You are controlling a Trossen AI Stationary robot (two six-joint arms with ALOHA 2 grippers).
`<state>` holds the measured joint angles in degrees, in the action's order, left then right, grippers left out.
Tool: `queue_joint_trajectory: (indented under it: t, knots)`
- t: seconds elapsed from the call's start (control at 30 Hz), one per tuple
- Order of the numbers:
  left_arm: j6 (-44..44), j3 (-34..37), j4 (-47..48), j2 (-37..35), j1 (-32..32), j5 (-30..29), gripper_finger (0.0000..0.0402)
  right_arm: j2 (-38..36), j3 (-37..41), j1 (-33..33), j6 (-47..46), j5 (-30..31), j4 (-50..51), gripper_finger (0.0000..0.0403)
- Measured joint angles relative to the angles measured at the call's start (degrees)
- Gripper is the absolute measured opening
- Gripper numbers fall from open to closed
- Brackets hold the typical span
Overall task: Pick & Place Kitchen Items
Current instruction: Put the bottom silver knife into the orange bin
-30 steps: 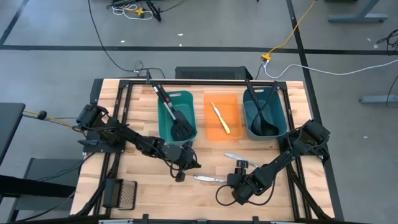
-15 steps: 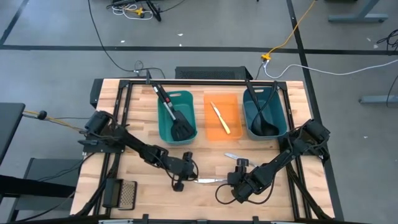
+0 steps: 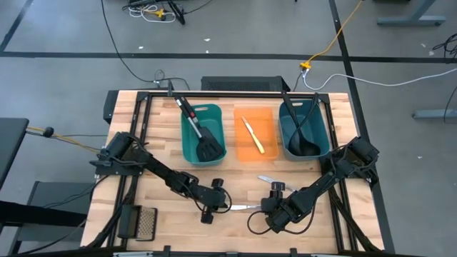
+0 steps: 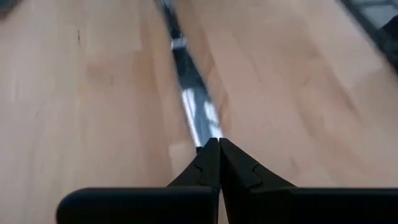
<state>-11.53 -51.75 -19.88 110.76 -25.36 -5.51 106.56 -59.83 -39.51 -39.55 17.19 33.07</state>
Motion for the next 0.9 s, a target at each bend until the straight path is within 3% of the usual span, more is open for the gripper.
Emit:
queue_joint_trajectory:
  t: [0.7, 0.9]
  knots:
    - [-2.13, -0.14, 1.74, 1.89, 0.0, -1.6, 0.0004, -0.64, 0.14, 0.0, 0.92, -0.44, 0.08, 0.0217]
    - [-3.2, -0.22, 1.3, 3.58, 0.0, -1.6, 0.0005, -1.42, 0.26, 0.13, 1.9, -2.93, 0.5, 0.0217]
